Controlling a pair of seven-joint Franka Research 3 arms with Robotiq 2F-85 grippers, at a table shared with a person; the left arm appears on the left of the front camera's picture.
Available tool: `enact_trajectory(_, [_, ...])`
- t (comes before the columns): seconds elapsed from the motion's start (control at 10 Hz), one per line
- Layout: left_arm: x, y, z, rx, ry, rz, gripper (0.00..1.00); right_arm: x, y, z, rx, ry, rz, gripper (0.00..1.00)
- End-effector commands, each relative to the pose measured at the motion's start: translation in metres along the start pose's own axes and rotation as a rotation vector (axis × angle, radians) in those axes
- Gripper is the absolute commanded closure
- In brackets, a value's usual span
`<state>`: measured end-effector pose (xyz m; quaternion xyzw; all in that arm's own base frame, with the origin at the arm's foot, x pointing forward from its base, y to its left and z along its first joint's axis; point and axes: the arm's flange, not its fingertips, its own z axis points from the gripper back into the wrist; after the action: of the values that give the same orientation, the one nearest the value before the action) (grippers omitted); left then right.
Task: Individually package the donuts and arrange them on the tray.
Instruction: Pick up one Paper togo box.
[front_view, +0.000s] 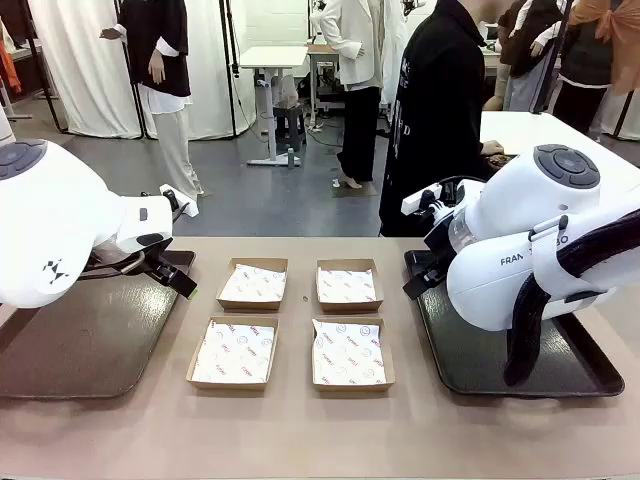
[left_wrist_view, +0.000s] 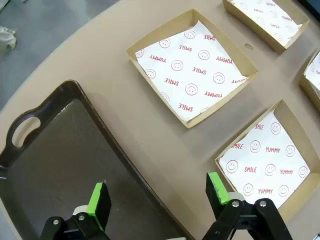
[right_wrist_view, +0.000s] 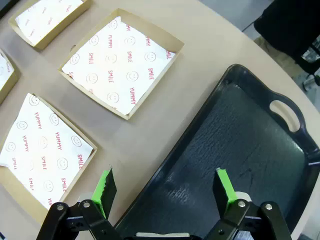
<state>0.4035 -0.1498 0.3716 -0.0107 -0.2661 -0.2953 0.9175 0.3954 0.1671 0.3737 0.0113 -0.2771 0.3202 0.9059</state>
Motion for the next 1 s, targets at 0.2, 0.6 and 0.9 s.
enact_trajectory(0.2, [0.0000, -0.0001, 0.0000, 0.000, 0.000, 0.000, 0.00, 0.0000, 0.0000, 0.0000, 0.000, 0.000, 0.000, 0.00])
enact_trajectory(0.6, [0.0000, -0.0001, 0.0000, 0.000, 0.000, 0.000, 0.00, 0.0000, 0.0000, 0.0000, 0.000, 0.000, 0.000, 0.00])
enact_trajectory(0.9, [0.0000, -0.0001, 0.0000, 0.000, 0.000, 0.000, 0.00, 0.0000, 0.0000, 0.0000, 0.000, 0.000, 0.000, 0.00])
